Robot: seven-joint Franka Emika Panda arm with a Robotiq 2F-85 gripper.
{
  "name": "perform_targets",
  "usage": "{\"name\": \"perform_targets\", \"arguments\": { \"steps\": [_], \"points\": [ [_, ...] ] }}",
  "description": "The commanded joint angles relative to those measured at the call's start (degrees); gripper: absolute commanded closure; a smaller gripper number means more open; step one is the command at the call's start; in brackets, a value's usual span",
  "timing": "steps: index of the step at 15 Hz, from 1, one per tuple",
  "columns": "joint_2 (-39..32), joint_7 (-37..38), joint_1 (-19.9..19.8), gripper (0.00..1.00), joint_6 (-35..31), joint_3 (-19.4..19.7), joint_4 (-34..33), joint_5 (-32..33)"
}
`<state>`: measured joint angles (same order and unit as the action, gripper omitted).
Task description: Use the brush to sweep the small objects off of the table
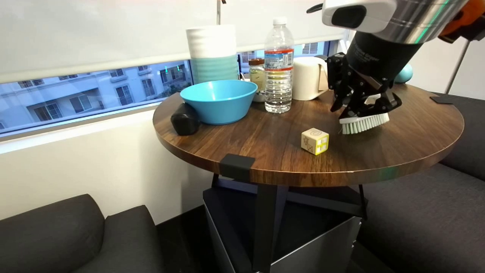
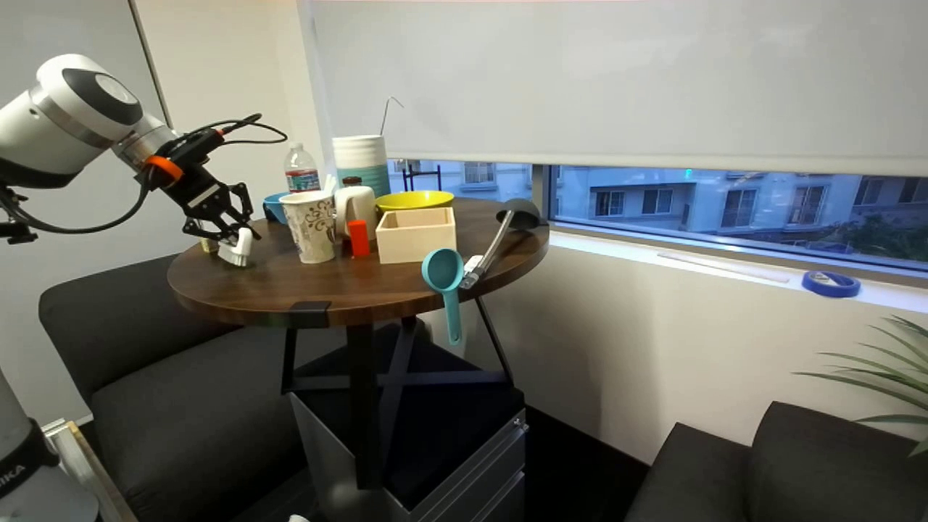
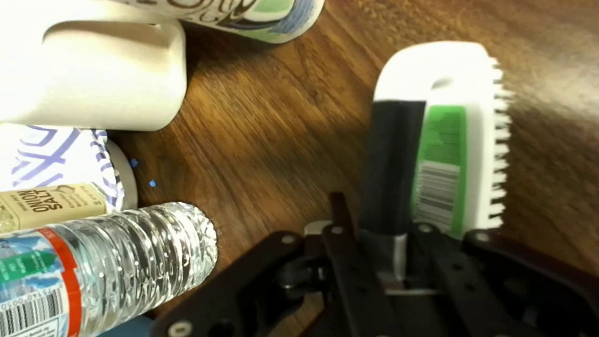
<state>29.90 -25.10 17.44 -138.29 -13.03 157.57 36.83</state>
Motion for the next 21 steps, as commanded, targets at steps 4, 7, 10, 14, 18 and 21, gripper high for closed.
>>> {"name": "perform_targets", "arguments": {
  "steps": [4,7,10,14,18,21],
  "points": [
    [3.02,-2.52,1.41,0.23,-1.37,1.99,-0.33,-0.41],
    [5.07,-4.51,2.54,0.03,0.8,2.76,-0.45,-1.71],
    [7.55,-5.04,3.47,0.0,3.26,3.06,-0.45,-2.78],
    [11.09,-2.7,4.07,0.0,6.18,2.95,-0.48,-5.86],
    [14.97,3.38,2.72,0.0,9.64,2.03,-0.76,-10.67],
    [16.98,8.46,2.52,0.0,10.13,2.3,-1.59,-14.76]
  ]
}}
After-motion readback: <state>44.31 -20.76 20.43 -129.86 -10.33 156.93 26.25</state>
